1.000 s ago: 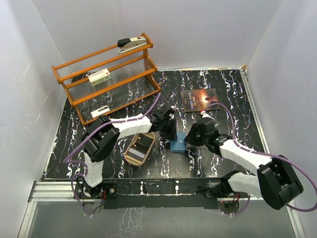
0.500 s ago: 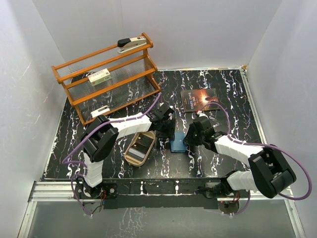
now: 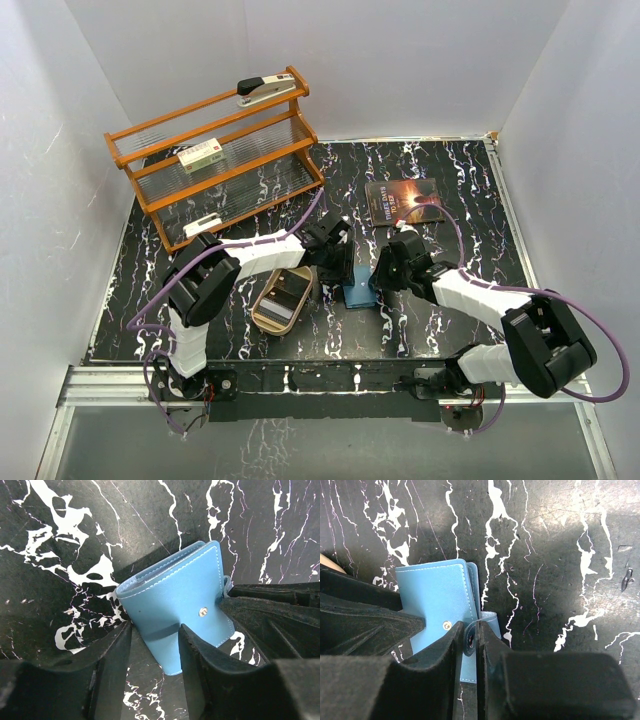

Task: Put the credit cards into the card holder
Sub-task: Close the card holder at the center of the board.

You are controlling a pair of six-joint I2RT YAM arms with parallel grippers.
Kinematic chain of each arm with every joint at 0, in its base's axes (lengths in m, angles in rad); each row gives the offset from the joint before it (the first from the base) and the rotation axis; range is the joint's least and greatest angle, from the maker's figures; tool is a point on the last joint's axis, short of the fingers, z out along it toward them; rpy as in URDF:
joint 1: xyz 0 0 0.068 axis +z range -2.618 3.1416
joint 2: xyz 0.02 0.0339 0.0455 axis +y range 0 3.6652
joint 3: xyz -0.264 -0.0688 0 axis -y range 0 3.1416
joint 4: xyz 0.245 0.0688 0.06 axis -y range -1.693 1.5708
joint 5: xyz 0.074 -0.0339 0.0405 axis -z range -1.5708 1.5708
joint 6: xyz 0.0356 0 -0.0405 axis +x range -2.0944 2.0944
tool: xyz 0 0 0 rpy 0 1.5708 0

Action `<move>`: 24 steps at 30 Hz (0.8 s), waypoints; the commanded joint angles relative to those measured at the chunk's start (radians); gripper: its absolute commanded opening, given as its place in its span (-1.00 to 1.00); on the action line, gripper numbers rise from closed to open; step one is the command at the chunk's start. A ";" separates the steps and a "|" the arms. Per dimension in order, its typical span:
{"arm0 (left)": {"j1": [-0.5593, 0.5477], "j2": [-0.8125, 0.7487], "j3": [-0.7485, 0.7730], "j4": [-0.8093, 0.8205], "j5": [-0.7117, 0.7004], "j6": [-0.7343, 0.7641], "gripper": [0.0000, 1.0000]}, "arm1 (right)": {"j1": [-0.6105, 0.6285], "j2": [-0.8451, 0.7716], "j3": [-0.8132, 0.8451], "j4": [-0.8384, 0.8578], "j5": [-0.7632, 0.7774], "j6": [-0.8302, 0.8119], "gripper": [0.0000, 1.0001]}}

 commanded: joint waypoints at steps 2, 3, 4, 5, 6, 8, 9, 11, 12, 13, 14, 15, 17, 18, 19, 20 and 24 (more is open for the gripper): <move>0.003 -0.012 -0.011 0.008 0.030 -0.023 -0.27 | 0.002 -0.023 0.057 0.011 -0.025 -0.006 -0.69; 0.003 -0.013 -0.013 0.011 0.030 -0.024 -0.29 | 0.002 -0.021 0.059 0.012 -0.031 -0.003 -0.68; 0.002 -0.014 -0.015 0.014 0.032 -0.026 -0.30 | 0.002 -0.017 0.059 0.015 -0.037 -0.002 -0.68; 0.003 -0.015 -0.015 0.016 0.032 -0.025 -0.31 | 0.002 -0.013 0.060 0.018 -0.042 0.000 -0.66; 0.003 -0.016 -0.015 0.016 0.032 -0.025 -0.32 | 0.002 -0.010 0.060 0.020 -0.045 0.002 -0.64; 0.002 -0.018 -0.015 0.017 0.031 -0.025 -0.32 | 0.003 -0.006 0.057 0.026 -0.049 0.006 -0.61; 0.002 -0.019 -0.015 0.019 0.031 -0.025 -0.32 | 0.003 -0.004 0.057 0.030 -0.050 0.008 -0.61; 0.003 -0.018 -0.014 0.018 0.033 -0.025 -0.33 | 0.002 0.001 0.055 0.040 -0.055 0.009 -0.65; 0.002 -0.015 -0.014 0.018 0.034 -0.025 -0.33 | 0.002 0.003 0.056 0.042 -0.057 0.011 -0.67; 0.003 -0.013 -0.013 0.018 0.036 -0.025 -0.34 | 0.002 0.005 0.056 0.044 -0.059 0.011 -0.69; 0.002 -0.011 -0.013 0.017 0.037 -0.025 -0.34 | 0.002 0.008 0.058 0.047 -0.061 0.011 -0.71; 0.003 -0.009 -0.012 0.019 0.038 -0.024 -0.35 | 0.002 0.009 0.059 0.049 -0.062 0.013 -0.73; 0.002 -0.007 -0.012 0.018 0.041 -0.023 -0.35 | 0.002 0.013 0.061 0.052 -0.064 0.015 -0.77; 0.003 -0.007 -0.012 0.020 0.042 -0.023 -0.36 | 0.002 0.014 0.063 0.052 -0.065 0.015 -0.78; 0.003 -0.007 -0.012 0.021 0.043 -0.023 -0.36 | 0.002 0.017 0.067 0.052 -0.067 0.015 -0.78; 0.003 -0.004 -0.011 0.020 0.043 -0.023 -0.36 | 0.001 0.018 0.068 0.052 -0.068 0.015 -0.79; 0.002 -0.005 -0.009 0.020 0.043 -0.023 -0.37 | 0.003 0.022 0.071 0.057 -0.071 0.016 -0.79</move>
